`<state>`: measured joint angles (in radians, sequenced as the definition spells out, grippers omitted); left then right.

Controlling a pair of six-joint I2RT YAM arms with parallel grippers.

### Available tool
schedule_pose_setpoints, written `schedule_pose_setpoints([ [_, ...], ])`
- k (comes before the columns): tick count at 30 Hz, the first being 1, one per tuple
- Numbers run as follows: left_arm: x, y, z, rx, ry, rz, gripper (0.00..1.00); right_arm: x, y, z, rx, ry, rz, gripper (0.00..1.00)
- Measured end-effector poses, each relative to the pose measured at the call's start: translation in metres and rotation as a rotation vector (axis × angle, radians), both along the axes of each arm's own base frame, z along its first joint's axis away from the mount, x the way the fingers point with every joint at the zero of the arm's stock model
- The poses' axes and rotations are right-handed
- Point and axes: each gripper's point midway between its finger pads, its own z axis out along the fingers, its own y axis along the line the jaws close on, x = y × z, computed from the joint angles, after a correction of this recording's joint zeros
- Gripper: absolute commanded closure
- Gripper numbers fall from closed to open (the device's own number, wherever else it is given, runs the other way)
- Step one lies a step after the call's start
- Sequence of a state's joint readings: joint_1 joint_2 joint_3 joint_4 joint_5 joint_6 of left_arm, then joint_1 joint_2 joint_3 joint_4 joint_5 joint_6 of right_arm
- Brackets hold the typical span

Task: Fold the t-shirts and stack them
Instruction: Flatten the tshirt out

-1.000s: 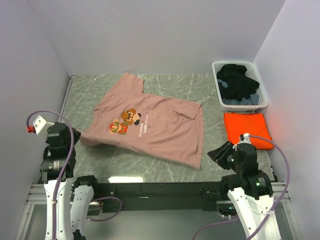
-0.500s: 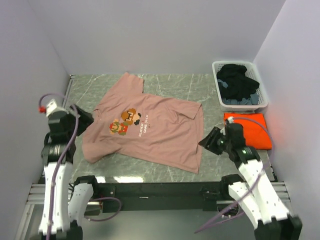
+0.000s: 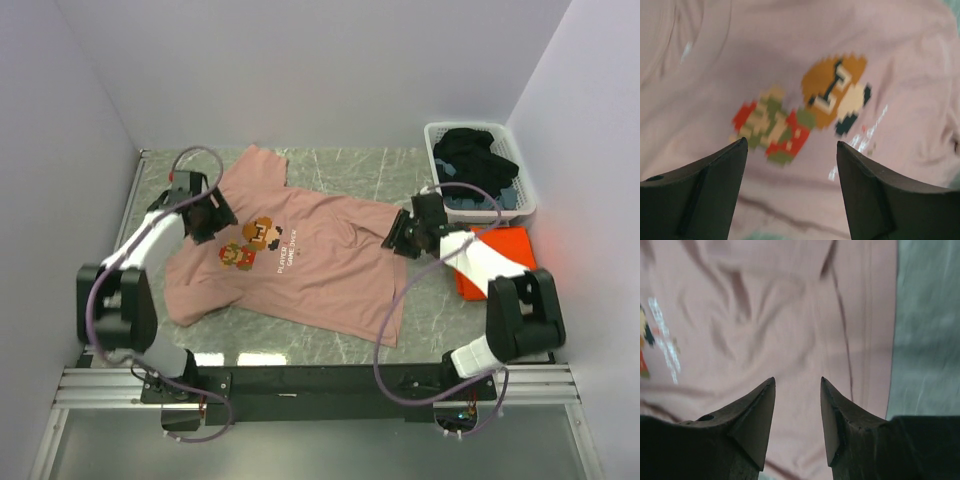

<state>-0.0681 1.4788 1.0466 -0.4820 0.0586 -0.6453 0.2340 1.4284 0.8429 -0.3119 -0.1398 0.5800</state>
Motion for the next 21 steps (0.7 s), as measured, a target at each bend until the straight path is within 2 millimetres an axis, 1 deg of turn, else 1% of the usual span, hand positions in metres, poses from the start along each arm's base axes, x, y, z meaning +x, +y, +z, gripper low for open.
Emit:
schedule_pose_setpoints([
  [1, 0.01, 0.0, -0.001, 0.004, 0.001, 0.0, 0.23, 0.011, -0.002, 0.0, 0.0, -0.008, -0.008, 0.5],
  [2, 0.023, 0.0, -0.005, 0.011, 0.002, 0.001, 0.24, 0.025, -0.005, -0.002, 0.001, -0.015, -0.021, 0.5],
  [4, 0.046, 0.001, -0.013, 0.022, 0.012, 0.004, 0.25, 0.043, -0.008, -0.006, 0.005, -0.022, -0.036, 0.49],
  [6, 0.061, 0.002, -0.022, 0.034, 0.025, 0.003, 0.27, 0.06, -0.012, -0.012, 0.014, -0.023, -0.057, 0.49],
  [7, 0.066, 0.002, -0.026, 0.041, 0.032, 0.0, 0.27, 0.067, -0.013, -0.014, 0.02, -0.018, -0.065, 0.49],
  [10, 0.067, 0.003, -0.035, 0.052, 0.055, -0.004, 0.27, 0.087, -0.012, -0.023, 0.05, -0.012, -0.085, 0.49],
  [12, 0.067, 0.006, -0.035, 0.066, 0.056, -0.001, 0.26, 0.093, -0.011, -0.029, 0.067, 0.0, -0.096, 0.49],
  [17, 0.067, 0.013, -0.036, 0.105, 0.055, 0.004, 0.25, 0.098, -0.009, -0.043, 0.092, 0.038, -0.126, 0.5],
  [21, 0.066, 0.014, -0.036, 0.113, 0.056, 0.005, 0.25, 0.099, -0.008, -0.044, 0.111, 0.043, -0.145, 0.51],
])
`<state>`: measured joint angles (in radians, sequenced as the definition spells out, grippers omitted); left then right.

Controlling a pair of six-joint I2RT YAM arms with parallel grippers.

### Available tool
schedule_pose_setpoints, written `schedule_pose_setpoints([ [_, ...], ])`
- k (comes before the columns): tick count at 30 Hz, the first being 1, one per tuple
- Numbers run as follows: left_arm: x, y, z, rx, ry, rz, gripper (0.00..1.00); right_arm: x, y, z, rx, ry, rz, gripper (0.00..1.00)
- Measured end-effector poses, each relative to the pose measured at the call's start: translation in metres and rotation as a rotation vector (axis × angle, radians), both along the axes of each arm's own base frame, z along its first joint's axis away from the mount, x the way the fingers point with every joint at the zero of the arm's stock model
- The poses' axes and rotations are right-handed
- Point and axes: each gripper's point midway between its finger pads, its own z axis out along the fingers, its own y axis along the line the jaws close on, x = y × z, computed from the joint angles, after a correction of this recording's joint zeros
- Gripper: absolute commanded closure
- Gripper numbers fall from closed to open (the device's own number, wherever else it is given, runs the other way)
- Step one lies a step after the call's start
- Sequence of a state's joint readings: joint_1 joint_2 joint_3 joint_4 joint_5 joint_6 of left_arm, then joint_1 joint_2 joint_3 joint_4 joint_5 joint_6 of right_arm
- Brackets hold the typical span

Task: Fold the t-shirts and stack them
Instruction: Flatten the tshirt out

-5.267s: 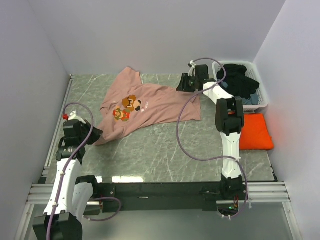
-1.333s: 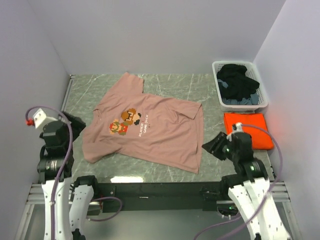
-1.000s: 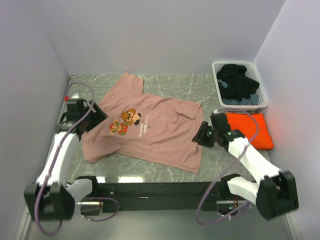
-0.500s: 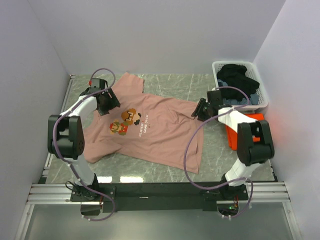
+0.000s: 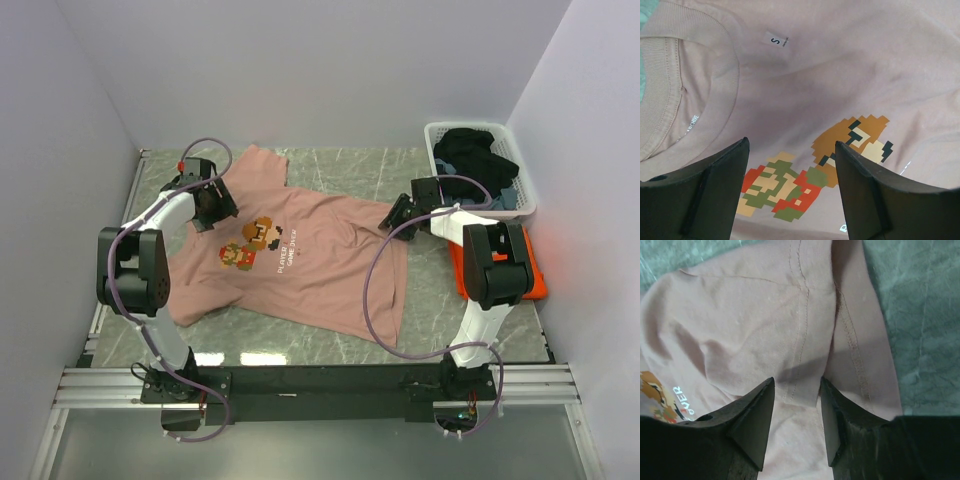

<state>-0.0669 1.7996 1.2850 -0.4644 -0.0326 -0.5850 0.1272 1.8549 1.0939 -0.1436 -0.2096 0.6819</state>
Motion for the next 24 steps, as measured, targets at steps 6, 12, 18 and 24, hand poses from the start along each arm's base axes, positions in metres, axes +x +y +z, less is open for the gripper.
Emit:
schedule_pose_setpoints([
  [6, -0.002, 0.004, 0.0, 0.019, 0.006, 0.01, 0.25, 0.006, 0.003, 0.005, 0.028, -0.021, -0.014, 0.81],
  [12, -0.002, 0.006, 0.003, 0.029, 0.0, 0.016, 0.25, 0.008, -0.003, 0.005, 0.002, -0.017, -0.033, 1.0],
  [18, -0.001, 0.007, 0.008, 0.034, -0.015, 0.016, 0.25, 0.027, -0.033, 0.021, -0.095, -0.059, -0.077, 1.0],
  [24, -0.002, 0.009, 0.009, 0.044, -0.015, 0.018, 0.25, 0.054, -0.07, 0.053, -0.201, -0.128, -0.129, 0.99],
])
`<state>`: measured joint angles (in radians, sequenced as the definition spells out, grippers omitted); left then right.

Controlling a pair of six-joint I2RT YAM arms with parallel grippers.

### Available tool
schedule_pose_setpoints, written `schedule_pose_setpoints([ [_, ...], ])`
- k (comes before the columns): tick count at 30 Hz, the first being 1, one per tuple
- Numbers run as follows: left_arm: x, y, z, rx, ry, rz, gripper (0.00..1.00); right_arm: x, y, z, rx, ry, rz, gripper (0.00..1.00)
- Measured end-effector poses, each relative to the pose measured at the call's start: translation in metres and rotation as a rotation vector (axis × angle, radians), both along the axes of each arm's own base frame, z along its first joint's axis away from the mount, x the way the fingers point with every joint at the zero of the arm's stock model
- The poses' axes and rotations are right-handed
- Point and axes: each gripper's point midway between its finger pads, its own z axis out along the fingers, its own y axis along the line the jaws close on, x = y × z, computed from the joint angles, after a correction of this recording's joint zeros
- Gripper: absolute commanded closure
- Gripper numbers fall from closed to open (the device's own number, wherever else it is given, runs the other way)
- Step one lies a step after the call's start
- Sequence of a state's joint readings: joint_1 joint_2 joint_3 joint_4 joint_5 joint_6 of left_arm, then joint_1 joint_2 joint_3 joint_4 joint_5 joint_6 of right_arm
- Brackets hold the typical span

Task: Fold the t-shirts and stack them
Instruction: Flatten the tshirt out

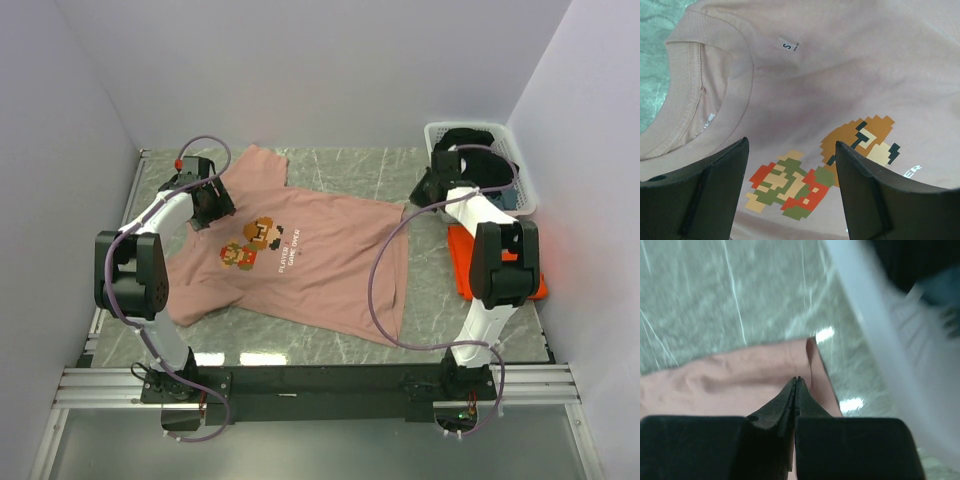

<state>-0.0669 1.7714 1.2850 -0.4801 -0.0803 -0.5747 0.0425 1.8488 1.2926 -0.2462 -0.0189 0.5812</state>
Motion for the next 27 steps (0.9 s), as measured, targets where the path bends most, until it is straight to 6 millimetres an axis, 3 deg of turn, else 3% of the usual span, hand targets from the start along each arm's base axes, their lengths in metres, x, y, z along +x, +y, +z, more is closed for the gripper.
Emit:
schedule_pose_setpoints([
  [2, 0.0, 0.001, 0.001, 0.005, -0.001, -0.004, 0.25, 0.009, -0.009, 0.012, -0.033, -0.026, -0.015, 0.98],
  [3, 0.0, 0.001, 0.001, 0.007, -0.001, -0.003, 0.25, 0.014, -0.014, 0.019, -0.052, -0.038, -0.023, 0.87],
  [6, -0.001, 0.001, 0.0, 0.007, 0.002, -0.004, 0.24, 0.024, -0.024, 0.035, -0.093, -0.071, -0.044, 0.7],
  [9, -0.001, 0.001, 0.0, 0.009, 0.002, -0.007, 0.24, 0.025, -0.022, 0.039, -0.093, -0.079, -0.032, 0.59],
  [11, -0.001, 0.001, 0.0, 0.009, 0.003, -0.007, 0.25, 0.019, -0.013, 0.034, -0.072, -0.063, -0.004, 0.57],
  [14, -0.001, 0.001, 0.0, 0.008, 0.004, -0.007, 0.26, -0.006, 0.014, 0.018, -0.029, -0.015, 0.068, 0.51],
  [19, -0.002, -0.004, -0.003, 0.01, 0.012, -0.018, 0.29, -0.069, 0.079, -0.016, 0.052, 0.102, 0.23, 0.5],
  [22, -0.004, -0.013, -0.012, 0.011, 0.034, -0.041, 0.31, -0.099, 0.106, -0.032, 0.087, 0.163, 0.303, 0.5],
  [24, -0.005, -0.018, -0.019, 0.012, 0.051, -0.051, 0.33, -0.109, 0.114, -0.039, 0.103, 0.19, 0.325, 0.49],
  [27, -0.008, -0.023, -0.033, 0.007, 0.085, -0.06, 0.33, -0.109, 0.116, -0.047, 0.113, 0.206, 0.322, 0.49],
])
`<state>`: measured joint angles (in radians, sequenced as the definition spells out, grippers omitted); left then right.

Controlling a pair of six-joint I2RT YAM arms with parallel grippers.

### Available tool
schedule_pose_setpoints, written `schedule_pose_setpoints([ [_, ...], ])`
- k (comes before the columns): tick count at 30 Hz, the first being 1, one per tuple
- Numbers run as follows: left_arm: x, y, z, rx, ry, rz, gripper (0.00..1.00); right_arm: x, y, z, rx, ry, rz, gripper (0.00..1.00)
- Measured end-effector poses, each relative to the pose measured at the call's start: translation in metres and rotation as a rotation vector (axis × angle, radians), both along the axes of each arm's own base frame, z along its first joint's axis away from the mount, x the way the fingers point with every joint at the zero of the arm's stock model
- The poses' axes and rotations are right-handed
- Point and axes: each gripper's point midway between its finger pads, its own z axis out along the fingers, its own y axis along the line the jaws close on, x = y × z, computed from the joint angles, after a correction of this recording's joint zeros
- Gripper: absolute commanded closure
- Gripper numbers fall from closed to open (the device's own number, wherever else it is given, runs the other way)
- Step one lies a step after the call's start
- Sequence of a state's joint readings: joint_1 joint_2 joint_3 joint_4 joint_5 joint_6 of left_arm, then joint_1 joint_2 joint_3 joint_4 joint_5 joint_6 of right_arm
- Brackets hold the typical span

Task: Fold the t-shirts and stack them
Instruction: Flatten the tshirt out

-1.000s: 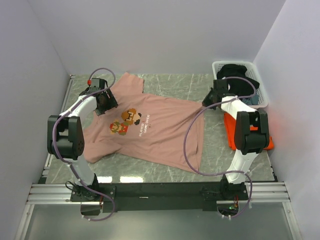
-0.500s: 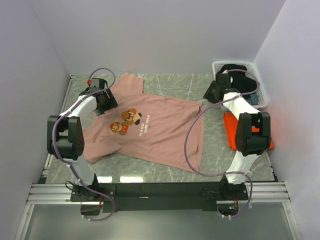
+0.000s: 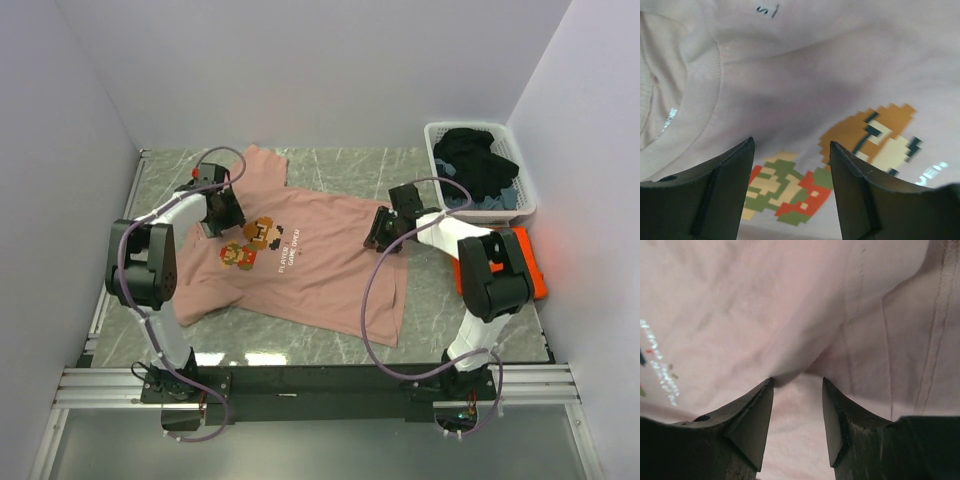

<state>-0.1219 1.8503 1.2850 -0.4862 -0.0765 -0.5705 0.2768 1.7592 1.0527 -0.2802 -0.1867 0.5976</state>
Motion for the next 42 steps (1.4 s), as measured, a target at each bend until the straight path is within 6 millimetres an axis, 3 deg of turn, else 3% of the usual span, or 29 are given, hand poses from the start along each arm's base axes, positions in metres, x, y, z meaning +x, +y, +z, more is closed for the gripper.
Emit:
schedule_pose_setpoints([
  [3, -0.001, -0.001, -0.02, -0.004, 0.054, 0.014, 0.33, 0.006, 0.0, -0.013, -0.001, 0.032, -0.008, 0.48],
  [5, 0.002, 0.0, -0.025, -0.004, 0.073, 0.021, 0.33, 0.021, -0.001, -0.011, 0.004, 0.019, -0.018, 0.47],
  [10, 0.039, -0.004, -0.022, -0.044, 0.052, 0.051, 0.32, 0.081, -0.006, -0.009, 0.021, -0.002, -0.063, 0.46],
  [16, 0.111, -0.016, -0.015, -0.115, -0.015, 0.071, 0.24, 0.174, -0.026, 0.001, 0.02, -0.083, -0.119, 0.43],
  [18, 0.13, -0.02, -0.012, -0.134, -0.042, 0.067, 0.19, 0.192, -0.031, 0.006, 0.014, -0.11, -0.114, 0.41],
  [21, 0.132, -0.02, -0.007, -0.135, -0.046, 0.067, 0.11, 0.195, -0.039, 0.015, -0.001, -0.134, -0.091, 0.35],
  [23, 0.122, -0.016, -0.002, -0.12, -0.048, 0.073, 0.06, 0.184, -0.038, 0.025, -0.009, -0.145, -0.059, 0.33],
  [25, 0.099, -0.01, 0.008, -0.099, -0.03, 0.087, 0.04, 0.164, -0.033, 0.035, -0.005, -0.144, -0.015, 0.33],
  [27, 0.074, -0.001, 0.031, -0.074, -0.059, 0.104, 0.04, 0.14, -0.021, 0.053, 0.004, -0.168, 0.04, 0.33],
  [31, 0.011, 0.021, 0.093, -0.017, -0.174, 0.164, 0.12, 0.08, 0.027, 0.094, 0.046, -0.252, 0.184, 0.34],
  [34, -0.037, 0.041, 0.115, 0.029, -0.252, 0.237, 0.14, 0.03, 0.071, 0.107, 0.082, -0.294, 0.316, 0.34],
  [37, -0.074, 0.06, 0.09, 0.082, -0.204, 0.303, 0.16, -0.018, 0.099, 0.1, 0.104, -0.287, 0.429, 0.34],
  [40, -0.106, 0.082, 0.048, 0.134, -0.092, 0.367, 0.18, -0.064, 0.101, 0.077, 0.101, -0.23, 0.489, 0.35],
  [42, -0.122, 0.095, 0.031, 0.155, -0.034, 0.405, 0.18, -0.087, 0.096, 0.063, 0.092, -0.197, 0.509, 0.35],
])
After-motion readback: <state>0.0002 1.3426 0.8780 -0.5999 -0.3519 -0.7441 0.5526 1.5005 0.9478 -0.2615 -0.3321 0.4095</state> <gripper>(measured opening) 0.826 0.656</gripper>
